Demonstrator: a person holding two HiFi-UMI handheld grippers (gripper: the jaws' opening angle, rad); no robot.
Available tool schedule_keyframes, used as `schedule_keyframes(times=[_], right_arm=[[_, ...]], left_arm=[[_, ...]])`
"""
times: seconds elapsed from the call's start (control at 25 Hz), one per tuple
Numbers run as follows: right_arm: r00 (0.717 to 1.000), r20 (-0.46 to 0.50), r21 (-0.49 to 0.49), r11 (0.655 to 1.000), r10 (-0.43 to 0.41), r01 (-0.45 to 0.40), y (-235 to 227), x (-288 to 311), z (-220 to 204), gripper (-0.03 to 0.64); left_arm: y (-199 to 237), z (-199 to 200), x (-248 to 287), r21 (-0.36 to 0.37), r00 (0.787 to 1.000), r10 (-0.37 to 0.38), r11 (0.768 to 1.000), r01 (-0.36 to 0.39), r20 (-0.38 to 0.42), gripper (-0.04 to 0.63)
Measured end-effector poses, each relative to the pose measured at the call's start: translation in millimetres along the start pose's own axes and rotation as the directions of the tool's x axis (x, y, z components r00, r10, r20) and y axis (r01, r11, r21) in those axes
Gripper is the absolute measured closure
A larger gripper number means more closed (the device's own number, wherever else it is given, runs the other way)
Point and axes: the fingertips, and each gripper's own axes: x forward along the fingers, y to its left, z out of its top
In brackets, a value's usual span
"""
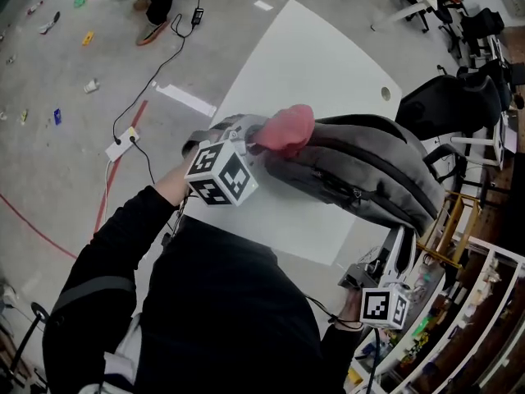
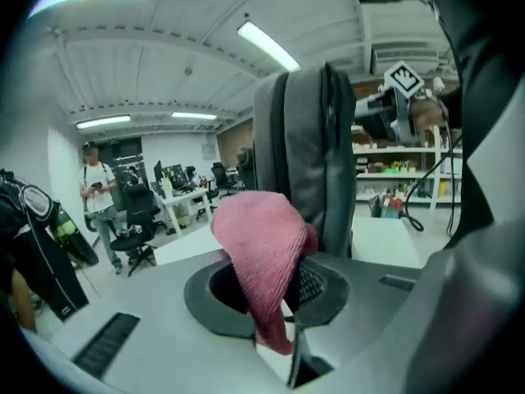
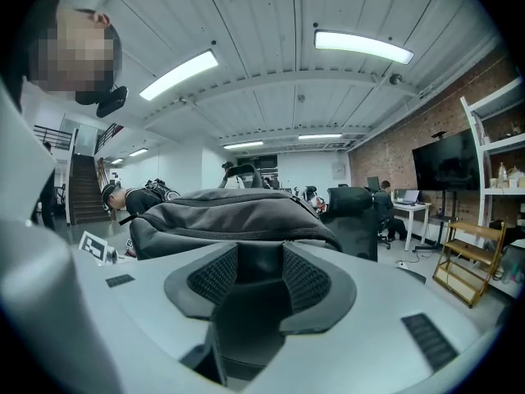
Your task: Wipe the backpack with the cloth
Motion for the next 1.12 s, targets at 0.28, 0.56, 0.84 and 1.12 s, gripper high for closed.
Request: schedule_keyframes(times=[0.28,0.56,0.84,1.12], right_arm=[[1.000,-0.015,-0.030,1.000,0.008,-0.009,3,5,2,0.437],[1.000,-0.016,-0.021,1.000,0.002,-0.002,2,6,0,0.437],[1.000,-0.008,-0.016,1.000,0.013,-0.013,4,7,0,0.437],[1.000,-0.014,0.003,1.000,0.000,0.000,2,5,-1,0.438]], left_arm=[[-41,-116,52,-0.085,0.957,-0.115,0.992,0.096,-0.266,0.523],[-52,-101,54,-0.005,0.955,-0.135,0.990,0.139,-0.263,0.523],[-41,48,-8,0.071,0.985,-0.139,0.989,0.132,0.098,0.523],[-51,200,-90,0.115,0.850,-0.200,0.980,0.164,0.488,0.522]])
